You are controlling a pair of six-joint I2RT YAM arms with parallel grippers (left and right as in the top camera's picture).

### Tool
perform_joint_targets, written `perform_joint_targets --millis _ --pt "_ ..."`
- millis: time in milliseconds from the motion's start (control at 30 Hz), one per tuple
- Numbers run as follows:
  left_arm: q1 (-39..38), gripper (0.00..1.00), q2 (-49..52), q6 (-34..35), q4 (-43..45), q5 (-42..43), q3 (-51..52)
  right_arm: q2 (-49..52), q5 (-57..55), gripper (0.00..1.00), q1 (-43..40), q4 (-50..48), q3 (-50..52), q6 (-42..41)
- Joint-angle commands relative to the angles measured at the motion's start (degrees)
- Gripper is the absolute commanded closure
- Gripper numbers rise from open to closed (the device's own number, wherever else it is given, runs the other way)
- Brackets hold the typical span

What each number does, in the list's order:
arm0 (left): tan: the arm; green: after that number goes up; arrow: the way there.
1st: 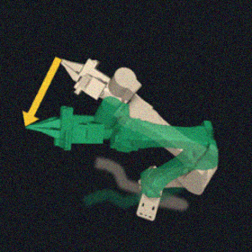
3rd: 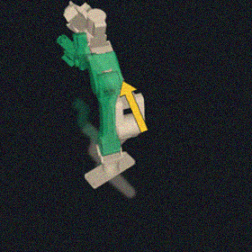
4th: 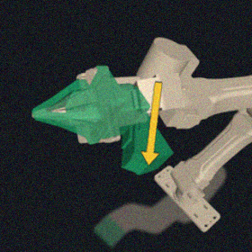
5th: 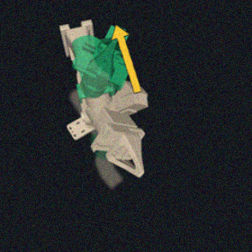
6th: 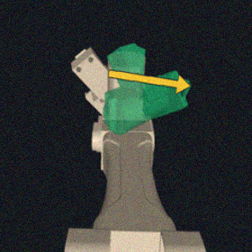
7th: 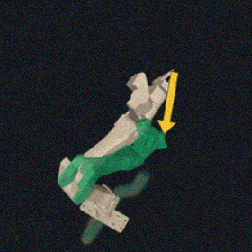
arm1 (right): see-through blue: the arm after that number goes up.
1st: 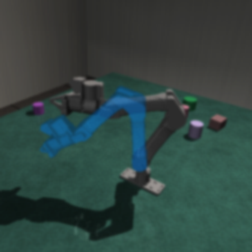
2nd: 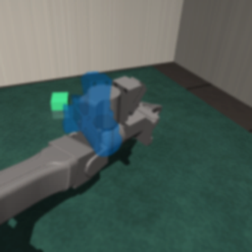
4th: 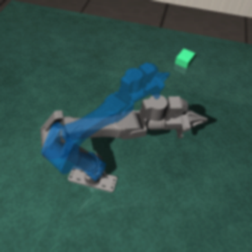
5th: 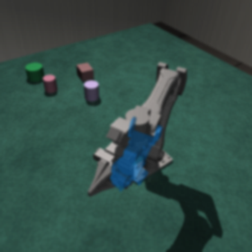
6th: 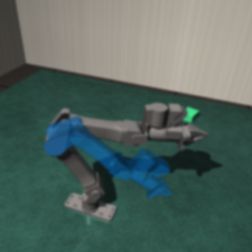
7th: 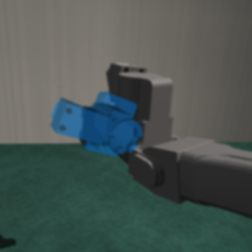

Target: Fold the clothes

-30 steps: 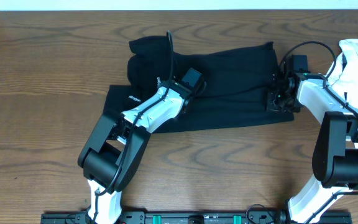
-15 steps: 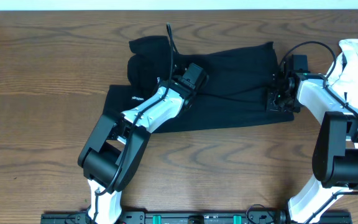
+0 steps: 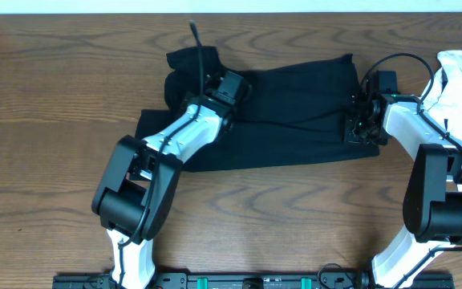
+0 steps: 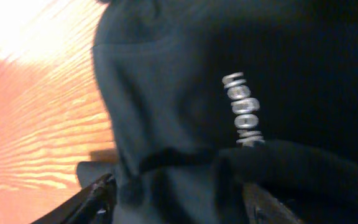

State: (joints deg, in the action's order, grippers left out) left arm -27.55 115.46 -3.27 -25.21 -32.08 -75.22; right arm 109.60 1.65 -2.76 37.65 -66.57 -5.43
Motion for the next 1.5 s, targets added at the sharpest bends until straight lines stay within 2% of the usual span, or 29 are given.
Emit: perform_joint_targets --millis 0,233,367,500,667,733,767,867,1000,1200,1300,1467 --pt "1.6 0.25 0.6 0.6 -0.4 -3.0 -0.6 2.1 -3.3 0.97 -1.4 0.1 1.8 -0.3" --pt "2.3 0.15 -5.0 5.4 -0.8 -3.7 -1.6 2.1 -3.3 0.96 -1.4 0.0 1.8 -0.3" --pt "2.9 0.14 -9.0 9.7 -1.6 -3.3 -1.6 2.1 -3.3 0.97 -1.4 0.0 1.8 -0.3" --pt "4.5 0.14 -12.0 16.9 -6.9 -2.0 -1.6 2.1 -3.3 0.97 -1.4 0.0 1.8 -0.3" --pt "8.5 0.15 -12.9 25.0 -15.5 15.0 -1.6 2.1 -3.3 0.97 -1.4 0.0 1.8 -0.3" --pt "10.2 0.26 -12.6 26.3 -18.0 20.5 -1.6 2.1 -3.3 0.97 -1.4 0.0 1.8 -0.3" --pt "10.9 0.31 -12.5 26.3 -18.7 22.2 -1.6 2.1 -3.3 0.97 -1.3 0.0 1.8 -0.3" --pt "12.2 0.39 -12.5 24.9 -20.6 23.6 -1.2 2.1 -3.3 0.96 -1.3 0.1 1.8 -0.3" --pt "12.1 0.50 -12.5 14.4 -23.9 24.2 -1.1 2.1 -3.3 0.96 -1.3 0.0 1.8 -0.3" --pt "11.5 0.49 -12.5 6.0 -23.9 24.0 0.3 2.1 -3.3 0.96 -1.3 0.0 1.8 -0.3" --pt "11.5 0.43 -12.5 4.6 -21.9 23.9 2.3 2.1 -3.3 0.96 -1.4 0.0 1.8 -0.3" --pt "11.5 0.38 -12.4 2.8 -18.7 23.5 6.1 2.1 -3.3 0.96 -1.4 0.0 1.8 -0.3"
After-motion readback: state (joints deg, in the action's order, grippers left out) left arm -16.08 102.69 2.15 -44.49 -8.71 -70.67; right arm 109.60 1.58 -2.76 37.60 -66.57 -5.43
